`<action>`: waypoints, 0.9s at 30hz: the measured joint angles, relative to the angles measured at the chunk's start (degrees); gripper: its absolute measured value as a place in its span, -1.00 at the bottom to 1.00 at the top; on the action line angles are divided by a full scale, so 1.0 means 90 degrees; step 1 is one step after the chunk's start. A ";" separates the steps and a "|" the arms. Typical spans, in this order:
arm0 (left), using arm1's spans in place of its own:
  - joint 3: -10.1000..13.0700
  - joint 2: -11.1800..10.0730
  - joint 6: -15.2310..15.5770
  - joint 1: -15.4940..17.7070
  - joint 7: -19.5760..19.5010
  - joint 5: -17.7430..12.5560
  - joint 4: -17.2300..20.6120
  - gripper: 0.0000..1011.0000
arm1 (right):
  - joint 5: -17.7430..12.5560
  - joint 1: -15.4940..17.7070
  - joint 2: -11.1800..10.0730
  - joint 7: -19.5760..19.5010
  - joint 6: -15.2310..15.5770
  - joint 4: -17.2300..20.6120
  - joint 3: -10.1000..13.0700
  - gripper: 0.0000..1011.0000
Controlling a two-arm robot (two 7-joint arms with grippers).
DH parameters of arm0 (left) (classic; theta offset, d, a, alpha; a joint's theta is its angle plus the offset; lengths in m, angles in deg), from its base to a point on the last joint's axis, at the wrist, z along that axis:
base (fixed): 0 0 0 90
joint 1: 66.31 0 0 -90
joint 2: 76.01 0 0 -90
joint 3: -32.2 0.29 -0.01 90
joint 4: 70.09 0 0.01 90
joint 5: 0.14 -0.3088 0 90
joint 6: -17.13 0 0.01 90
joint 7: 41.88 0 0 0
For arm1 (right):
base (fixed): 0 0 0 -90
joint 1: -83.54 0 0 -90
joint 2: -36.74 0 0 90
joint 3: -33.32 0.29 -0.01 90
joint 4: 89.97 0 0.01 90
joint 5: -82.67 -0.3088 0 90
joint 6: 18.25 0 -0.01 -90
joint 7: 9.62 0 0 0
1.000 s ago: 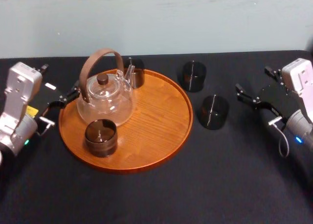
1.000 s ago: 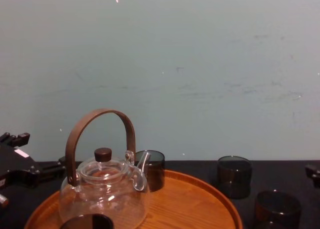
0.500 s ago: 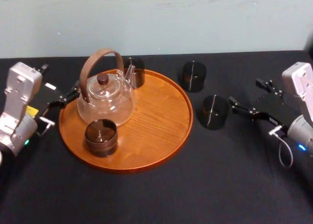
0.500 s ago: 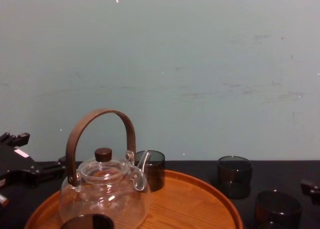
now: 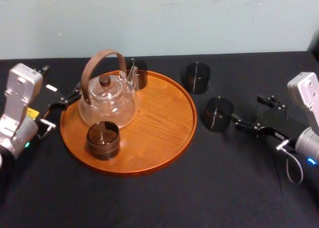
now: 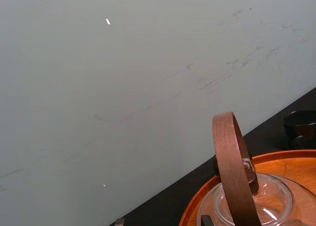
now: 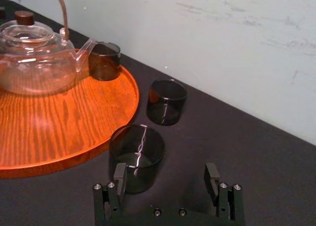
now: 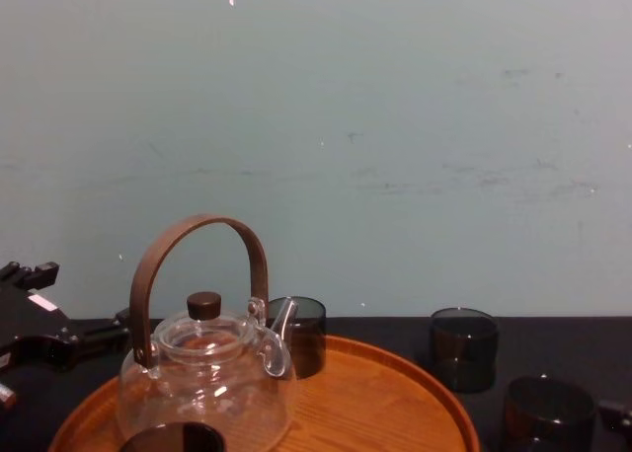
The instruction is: Pick up the glass from the table and place it on the tray.
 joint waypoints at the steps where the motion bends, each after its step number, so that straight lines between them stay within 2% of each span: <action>1: 0.0000 0.0000 0.0000 0.0000 0.0000 0.0000 0.0000 0.98 | -0.0001 0.0025 0.0003 0.0035 0.0030 0.0016 0.0010 0.98; 14: 0.0000 0.0000 0.0000 0.0000 0.0000 -0.0001 0.0000 0.98 | 0.0049 0.0115 0.0166 0.0307 0.0269 0.0036 0.0042 0.98; 27: 0.0000 0.0000 0.0000 0.0000 0.0000 0.0000 0.0000 0.98 | 0.0200 -0.0119 0.0540 0.0491 0.0484 -0.0308 0.0074 0.98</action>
